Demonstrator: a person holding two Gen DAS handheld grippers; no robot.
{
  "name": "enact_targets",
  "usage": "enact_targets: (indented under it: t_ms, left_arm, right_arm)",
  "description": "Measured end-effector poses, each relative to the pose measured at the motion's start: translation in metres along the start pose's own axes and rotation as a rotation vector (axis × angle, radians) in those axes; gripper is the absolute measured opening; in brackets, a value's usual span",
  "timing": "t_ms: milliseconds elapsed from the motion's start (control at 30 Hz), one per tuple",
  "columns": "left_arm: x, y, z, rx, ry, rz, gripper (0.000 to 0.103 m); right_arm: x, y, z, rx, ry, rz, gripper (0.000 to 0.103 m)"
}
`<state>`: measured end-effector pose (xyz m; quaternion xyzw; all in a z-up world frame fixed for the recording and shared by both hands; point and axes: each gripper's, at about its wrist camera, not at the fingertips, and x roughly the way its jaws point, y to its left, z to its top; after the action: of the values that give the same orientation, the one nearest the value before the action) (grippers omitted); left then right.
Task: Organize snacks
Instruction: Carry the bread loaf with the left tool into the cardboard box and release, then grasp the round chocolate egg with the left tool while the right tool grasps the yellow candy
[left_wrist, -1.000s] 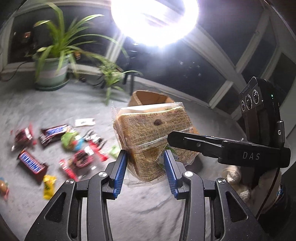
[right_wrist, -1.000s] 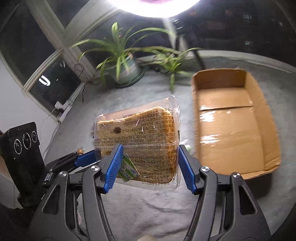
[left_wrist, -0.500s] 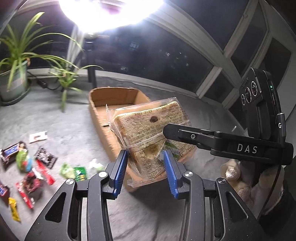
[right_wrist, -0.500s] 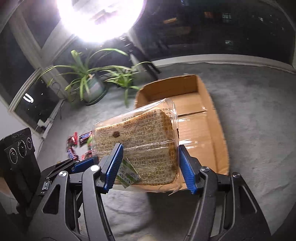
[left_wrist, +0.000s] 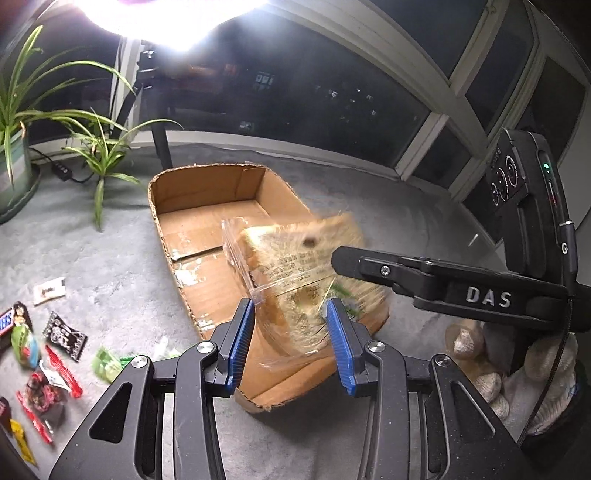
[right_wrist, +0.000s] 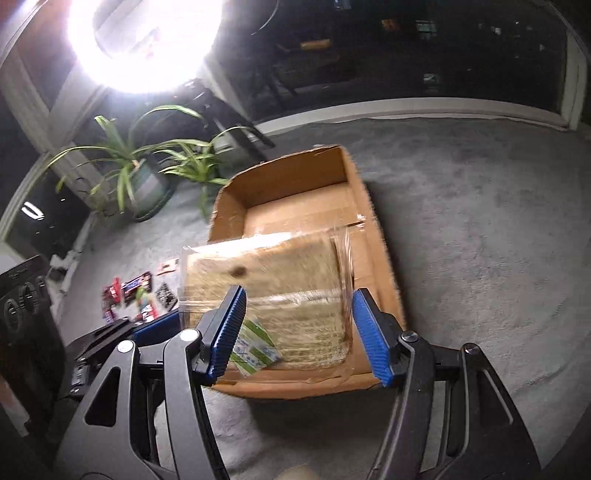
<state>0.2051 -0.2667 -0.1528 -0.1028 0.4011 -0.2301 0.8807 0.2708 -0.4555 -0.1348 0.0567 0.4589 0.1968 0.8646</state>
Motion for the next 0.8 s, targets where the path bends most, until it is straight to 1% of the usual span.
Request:
enact_targets:
  t_ms: [167,433,633,800]
  left_arm:
    - [-0.008,-0.002,0.0,0.026,-0.014,0.002,0.039]
    - [-0.027,0.01,-0.003,0.029,-0.04,0.001,0.039]
    - [-0.051,0.028,-0.012,0.012,-0.055,0.005,0.039]
    - [-0.082,0.051,-0.024,-0.009,-0.072,0.017,0.039]
  right_arm:
    - [-0.005,0.005,0.0,-0.006,-0.011,-0.013,0.063]
    - [-0.018,0.029,-0.005,-0.022,-0.037,-0.021,0.063]
    - [-0.021,0.06,-0.017,-0.031,-0.042,-0.004,0.063]
    - [-0.021,0.099,-0.029,-0.066,-0.04,0.02,0.063]
